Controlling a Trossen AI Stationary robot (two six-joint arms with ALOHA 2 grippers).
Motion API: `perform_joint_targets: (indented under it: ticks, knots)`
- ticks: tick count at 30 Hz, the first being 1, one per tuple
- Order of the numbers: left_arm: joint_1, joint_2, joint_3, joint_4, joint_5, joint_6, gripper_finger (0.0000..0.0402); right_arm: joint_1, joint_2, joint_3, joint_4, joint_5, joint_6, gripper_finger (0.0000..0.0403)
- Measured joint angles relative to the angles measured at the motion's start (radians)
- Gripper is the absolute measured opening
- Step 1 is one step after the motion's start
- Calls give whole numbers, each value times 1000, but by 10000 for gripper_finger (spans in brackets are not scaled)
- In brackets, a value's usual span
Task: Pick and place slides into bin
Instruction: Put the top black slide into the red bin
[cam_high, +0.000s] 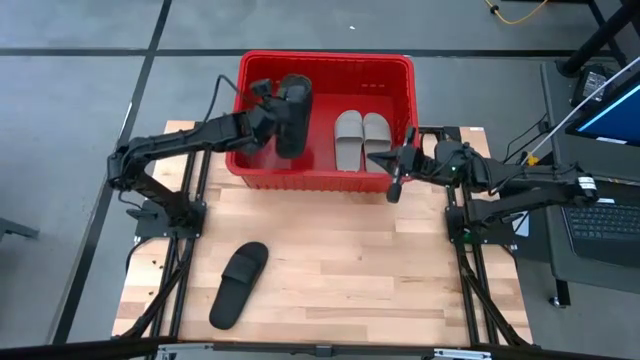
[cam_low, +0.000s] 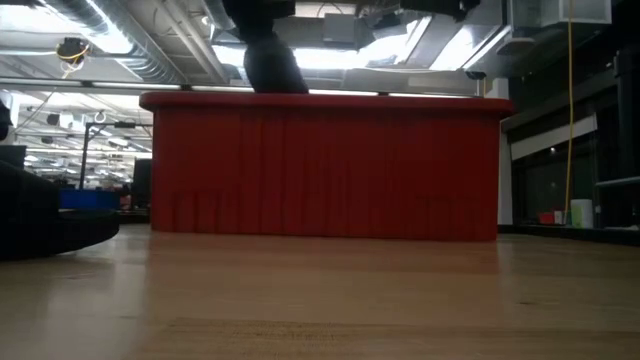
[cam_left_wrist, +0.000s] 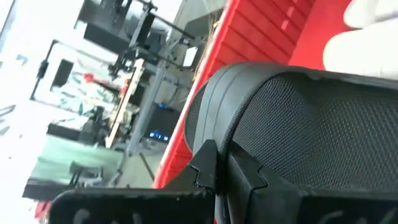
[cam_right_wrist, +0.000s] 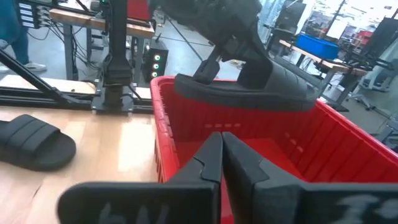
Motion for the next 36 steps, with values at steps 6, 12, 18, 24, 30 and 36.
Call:
perform_joint_targets:
  ticks: [6, 12, 18, 24, 30, 36]
  knots:
    - [72, 25, 0, 115, 131, 86, 6, -29, 0, 0, 0, -1, 0, 6]
    - [110, 69, 0, 166, 145, 189, 5, -54, 0, 0, 0, -1, 4, 10]
    - [123, 111, 0, 173, 139, 218, 5, -74, 0, 0, -1, -1, 6, 15]
    - [131, 160, 0, 205, 144, 201, 5, -86, 0, 0, -1, -1, 7, 4]
    - [143, 217, 0, 218, 143, 139, 5, -86, 0, 0, -9, -1, 34, 17]
    - [163, 285, 0, 227, 160, 97, 5, -86, 0, 0, -34, -1, 37, 10]
